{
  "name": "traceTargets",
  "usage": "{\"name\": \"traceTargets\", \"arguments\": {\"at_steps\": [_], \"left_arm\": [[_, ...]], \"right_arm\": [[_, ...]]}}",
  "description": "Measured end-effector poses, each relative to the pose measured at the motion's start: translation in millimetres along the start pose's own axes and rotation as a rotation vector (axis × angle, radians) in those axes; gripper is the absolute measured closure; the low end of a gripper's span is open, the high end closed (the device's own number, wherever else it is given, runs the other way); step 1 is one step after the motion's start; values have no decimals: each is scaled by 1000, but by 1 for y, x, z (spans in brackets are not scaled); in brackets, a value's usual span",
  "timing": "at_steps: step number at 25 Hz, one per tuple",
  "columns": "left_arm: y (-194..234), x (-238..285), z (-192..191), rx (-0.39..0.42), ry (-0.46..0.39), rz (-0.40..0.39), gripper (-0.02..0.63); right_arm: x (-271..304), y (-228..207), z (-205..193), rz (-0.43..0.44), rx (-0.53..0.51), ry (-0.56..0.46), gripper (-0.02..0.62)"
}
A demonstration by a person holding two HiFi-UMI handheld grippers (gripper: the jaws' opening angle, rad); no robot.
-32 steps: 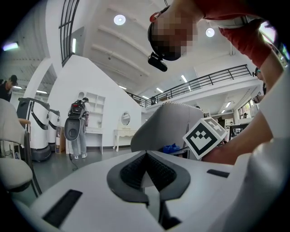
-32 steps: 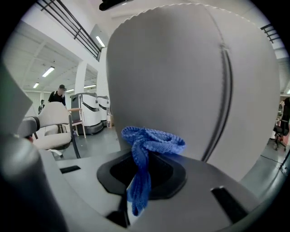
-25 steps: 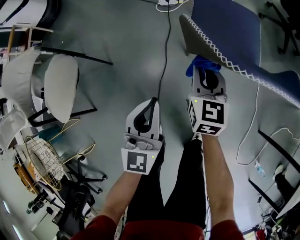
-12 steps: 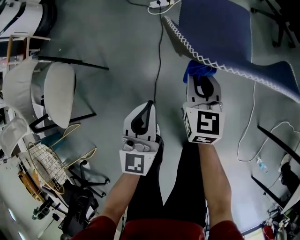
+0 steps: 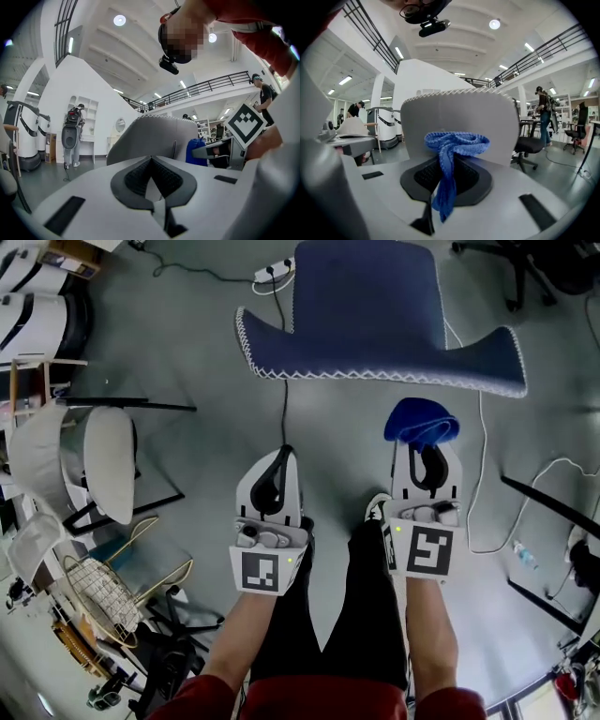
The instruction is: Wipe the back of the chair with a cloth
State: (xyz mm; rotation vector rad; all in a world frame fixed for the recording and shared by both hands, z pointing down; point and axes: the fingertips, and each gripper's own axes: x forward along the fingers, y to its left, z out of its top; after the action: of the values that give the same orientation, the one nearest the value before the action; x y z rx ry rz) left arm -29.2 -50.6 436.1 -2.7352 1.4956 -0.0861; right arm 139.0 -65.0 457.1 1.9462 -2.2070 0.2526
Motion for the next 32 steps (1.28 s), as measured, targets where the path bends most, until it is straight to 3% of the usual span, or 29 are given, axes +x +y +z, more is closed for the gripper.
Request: {"name": "traceTargets", "arguments": {"at_steps": [6,17,32], "left_arm": [[-17,11,16,4,-21,-20,592],[-23,8,30,17,-22,-16,592],[60,-52,28,12,-24,74,592]], "right_arm": [[-22,-68,35,-124,-3,-54,535],[-11,-79,61,-132,-43,-63,535],[15,43,74,-30,-44,-52,534]]}}
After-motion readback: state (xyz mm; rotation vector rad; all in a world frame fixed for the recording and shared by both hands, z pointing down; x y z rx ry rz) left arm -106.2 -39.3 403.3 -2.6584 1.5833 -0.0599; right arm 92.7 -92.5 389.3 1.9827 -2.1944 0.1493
